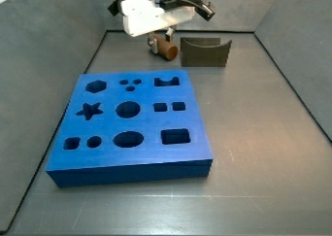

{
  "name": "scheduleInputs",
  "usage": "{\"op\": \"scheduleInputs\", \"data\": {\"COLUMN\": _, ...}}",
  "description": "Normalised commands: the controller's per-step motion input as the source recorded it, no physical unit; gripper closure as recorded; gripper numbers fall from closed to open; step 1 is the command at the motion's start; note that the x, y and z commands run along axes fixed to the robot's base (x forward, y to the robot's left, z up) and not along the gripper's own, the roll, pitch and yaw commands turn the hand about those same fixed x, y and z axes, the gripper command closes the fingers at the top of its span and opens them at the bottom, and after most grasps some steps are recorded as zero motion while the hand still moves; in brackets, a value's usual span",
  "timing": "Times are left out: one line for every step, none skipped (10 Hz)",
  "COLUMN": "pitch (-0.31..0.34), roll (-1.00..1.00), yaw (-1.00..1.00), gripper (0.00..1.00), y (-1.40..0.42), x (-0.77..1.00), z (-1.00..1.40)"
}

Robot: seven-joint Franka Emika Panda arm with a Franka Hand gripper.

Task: Pick up the round object. Move up. Place the round object on the fixture. Regrasp the round object. Move to above the board. Insert the round object.
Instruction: Pick up the round object, then move up, then place the round object on the fixture.

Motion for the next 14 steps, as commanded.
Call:
{"op": "scheduleInputs", "data": {"pitch": 0.0, "roll": 0.0, "yaw": 0.0, "gripper": 1.0, "y": 0.0, "x": 0.0, "z": 0.0}}
{"op": "scheduleInputs", "data": {"pitch": 0.0, "roll": 0.0, "yaw": 0.0, "gripper": 1.0, "y": 0.0, "x": 0.0, "z": 0.0}}
{"op": "scheduleInputs", "data": {"pitch": 0.0, "roll": 0.0, "yaw": 0.0, "gripper": 1.0, "y": 0.0, "x": 0.0, "z": 0.0}}
{"op": "scheduleInputs", "data": {"pitch": 0.0, "roll": 0.0, "yaw": 0.0, "gripper": 1.0, "y": 0.0, "x": 0.0, "z": 0.48}}
{"op": "scheduleInputs", "data": {"pitch": 0.017, "roll": 0.01, "yaw": -0.01, "gripper": 1.0, "y": 0.04, "x": -0.02, "z": 0.46}}
{"op": "scheduleInputs", "data": {"pitch": 0.067, "roll": 0.01, "yaw": -0.02, "gripper": 1.0, "y": 0.03, "x": -0.05, "z": 0.35}}
{"op": "scheduleInputs", "data": {"pitch": 0.083, "roll": 0.03, "yaw": -0.03, "gripper": 1.0, "y": 0.02, "x": -0.04, "z": 0.23}}
{"op": "scheduleInputs", "data": {"pitch": 0.0, "roll": 0.0, "yaw": 0.0, "gripper": 1.0, "y": 0.0, "x": 0.0, "z": 1.0}}
{"op": "scheduleInputs", "data": {"pitch": 0.019, "roll": 0.01, "yaw": 0.0, "gripper": 1.0, "y": 0.0, "x": 0.01, "z": 1.0}}
{"op": "scheduleInputs", "data": {"pitch": 0.061, "roll": 0.02, "yaw": 0.0, "gripper": 1.0, "y": 0.0, "x": 0.0, "z": 1.0}}
{"op": "scheduleInputs", "data": {"pitch": 0.075, "roll": 0.04, "yaw": -0.01, "gripper": 1.0, "y": 0.0, "x": 0.0, "z": 1.0}}
{"op": "scheduleInputs", "data": {"pitch": 0.092, "roll": 0.06, "yaw": -0.01, "gripper": 1.0, "y": 0.0, "x": -0.01, "z": 1.0}}
{"op": "scheduleInputs", "data": {"pitch": 0.102, "roll": 0.09, "yaw": -0.01, "gripper": 1.0, "y": 0.0, "x": -0.01, "z": 1.0}}
{"op": "scheduleInputs", "data": {"pitch": 0.107, "roll": 0.12, "yaw": -0.01, "gripper": 1.0, "y": 0.0, "x": -0.02, "z": 1.0}}
